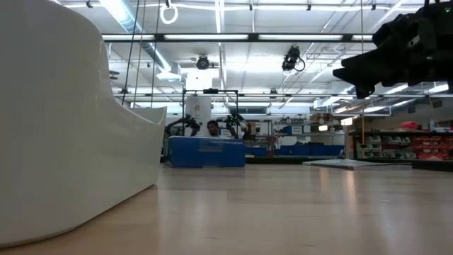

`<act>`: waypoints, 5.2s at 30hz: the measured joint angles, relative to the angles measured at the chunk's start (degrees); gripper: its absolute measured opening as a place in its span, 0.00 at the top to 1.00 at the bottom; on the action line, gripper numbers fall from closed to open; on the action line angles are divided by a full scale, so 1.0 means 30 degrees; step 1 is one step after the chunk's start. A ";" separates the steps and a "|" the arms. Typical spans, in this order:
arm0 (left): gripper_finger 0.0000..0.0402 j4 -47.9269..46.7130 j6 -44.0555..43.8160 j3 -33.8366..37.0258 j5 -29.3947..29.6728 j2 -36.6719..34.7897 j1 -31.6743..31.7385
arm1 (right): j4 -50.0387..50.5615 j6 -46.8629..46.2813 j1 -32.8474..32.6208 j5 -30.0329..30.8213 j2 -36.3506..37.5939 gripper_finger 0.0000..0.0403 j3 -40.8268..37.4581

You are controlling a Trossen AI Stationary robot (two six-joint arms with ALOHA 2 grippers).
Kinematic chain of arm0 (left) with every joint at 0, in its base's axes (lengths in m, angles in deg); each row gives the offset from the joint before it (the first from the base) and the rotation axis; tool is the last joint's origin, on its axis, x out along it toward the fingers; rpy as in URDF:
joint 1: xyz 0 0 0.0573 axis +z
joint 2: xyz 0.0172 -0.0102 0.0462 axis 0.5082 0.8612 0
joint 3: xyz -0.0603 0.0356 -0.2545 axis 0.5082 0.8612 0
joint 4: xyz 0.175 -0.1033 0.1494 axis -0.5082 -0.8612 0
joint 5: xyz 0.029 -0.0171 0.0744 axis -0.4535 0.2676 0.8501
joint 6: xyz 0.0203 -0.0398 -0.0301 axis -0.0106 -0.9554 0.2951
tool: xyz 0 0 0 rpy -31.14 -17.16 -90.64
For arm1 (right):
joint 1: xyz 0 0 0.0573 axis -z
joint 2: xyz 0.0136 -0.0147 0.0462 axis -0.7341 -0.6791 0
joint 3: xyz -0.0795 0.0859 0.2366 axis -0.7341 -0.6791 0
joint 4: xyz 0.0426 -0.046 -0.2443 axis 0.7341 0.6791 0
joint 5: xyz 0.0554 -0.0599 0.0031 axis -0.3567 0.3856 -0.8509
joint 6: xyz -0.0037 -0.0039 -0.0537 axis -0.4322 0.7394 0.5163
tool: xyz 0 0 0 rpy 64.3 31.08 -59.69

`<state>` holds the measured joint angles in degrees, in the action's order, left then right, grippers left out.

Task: Pick and place USB-C Cables
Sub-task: Return to Home Position

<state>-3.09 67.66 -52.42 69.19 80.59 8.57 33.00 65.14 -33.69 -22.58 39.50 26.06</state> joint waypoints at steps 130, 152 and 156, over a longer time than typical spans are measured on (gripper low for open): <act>0.65 -0.0022 -0.0002 -0.0007 -0.0005 0.0007 0.0004 | 0.0700 0.6445 0.0990 -0.0911 0.7976 0.60 0.0007; 0.65 -0.0022 0.0002 -0.0003 0.0002 0.0007 0.0000 | 0.0700 0.6445 0.0996 -0.0904 0.7976 0.60 0.0007; 0.65 -0.0022 0.0001 -0.0006 -0.0005 0.0007 0.0000 | 0.0703 0.6445 0.0994 -0.0911 0.7976 0.60 0.0007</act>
<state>-3.15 67.66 -52.43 69.17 80.61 8.57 35.11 84.48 -30.70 -25.31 63.43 26.08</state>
